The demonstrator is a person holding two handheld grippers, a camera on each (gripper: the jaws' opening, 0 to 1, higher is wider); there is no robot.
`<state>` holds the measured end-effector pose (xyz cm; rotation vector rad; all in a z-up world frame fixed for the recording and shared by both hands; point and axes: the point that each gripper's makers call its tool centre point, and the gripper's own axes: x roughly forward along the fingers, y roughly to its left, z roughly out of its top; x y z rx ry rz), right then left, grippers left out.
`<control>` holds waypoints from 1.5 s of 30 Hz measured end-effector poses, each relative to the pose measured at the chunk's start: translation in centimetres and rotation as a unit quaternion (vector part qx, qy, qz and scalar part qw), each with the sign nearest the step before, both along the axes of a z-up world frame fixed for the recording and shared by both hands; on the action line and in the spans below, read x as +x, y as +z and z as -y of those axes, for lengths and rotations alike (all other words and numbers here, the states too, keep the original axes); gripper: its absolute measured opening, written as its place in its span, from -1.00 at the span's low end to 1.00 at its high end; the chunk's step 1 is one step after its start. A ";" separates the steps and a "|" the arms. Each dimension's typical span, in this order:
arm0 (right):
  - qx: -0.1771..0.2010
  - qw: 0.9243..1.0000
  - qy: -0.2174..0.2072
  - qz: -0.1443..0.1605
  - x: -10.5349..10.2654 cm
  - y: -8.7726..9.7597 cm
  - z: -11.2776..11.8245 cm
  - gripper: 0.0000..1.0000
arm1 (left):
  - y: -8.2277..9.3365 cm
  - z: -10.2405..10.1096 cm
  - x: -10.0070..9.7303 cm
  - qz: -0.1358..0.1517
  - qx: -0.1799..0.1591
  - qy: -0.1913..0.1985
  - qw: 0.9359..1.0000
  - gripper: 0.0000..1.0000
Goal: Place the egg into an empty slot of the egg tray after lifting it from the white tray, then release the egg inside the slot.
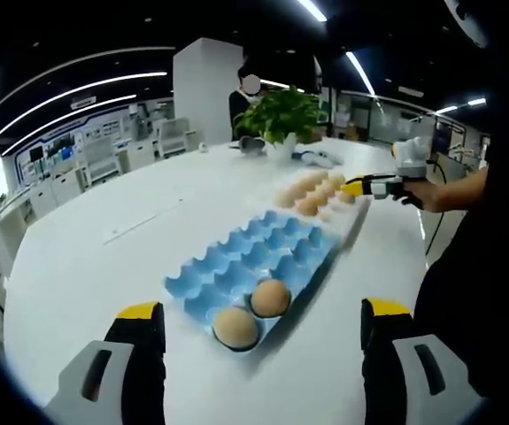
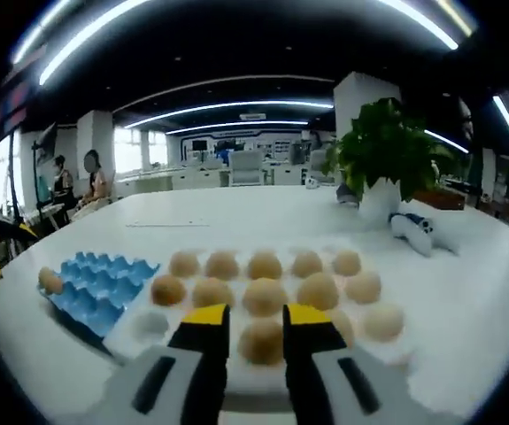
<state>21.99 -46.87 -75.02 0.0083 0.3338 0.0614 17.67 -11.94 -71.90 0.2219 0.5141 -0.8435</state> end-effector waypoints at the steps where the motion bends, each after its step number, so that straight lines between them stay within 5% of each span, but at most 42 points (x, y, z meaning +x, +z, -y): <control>1: 0.000 1.000 -0.001 -0.001 0.0 -0.1 0.0 -0.52 | 0.0 0.0 0.0 0.000 0.000 0.000 1.000 0.87; 14: 0.023 0.999 -0.014 -0.036 0.3 -2.3 0.7 -0.45 | 0.0 -0.2 -0.2 -0.003 0.002 0.005 1.000 0.88; 25: -0.024 0.998 0.011 -0.051 0.5 -2.3 0.3 -0.52 | 0.0 -0.1 -0.3 -0.002 0.003 0.005 1.000 0.88; 33: 0.003 0.999 -0.001 -0.036 0.2 -0.5 0.7 -0.52 | 0.0 -0.1 -0.2 -0.002 0.006 0.002 1.000 0.88; 45: 0.024 0.998 0.060 -0.013 0.2 2.4 -4.0 -0.52 | 0.0 0.3 0.0 0.001 0.004 -0.004 1.000 0.89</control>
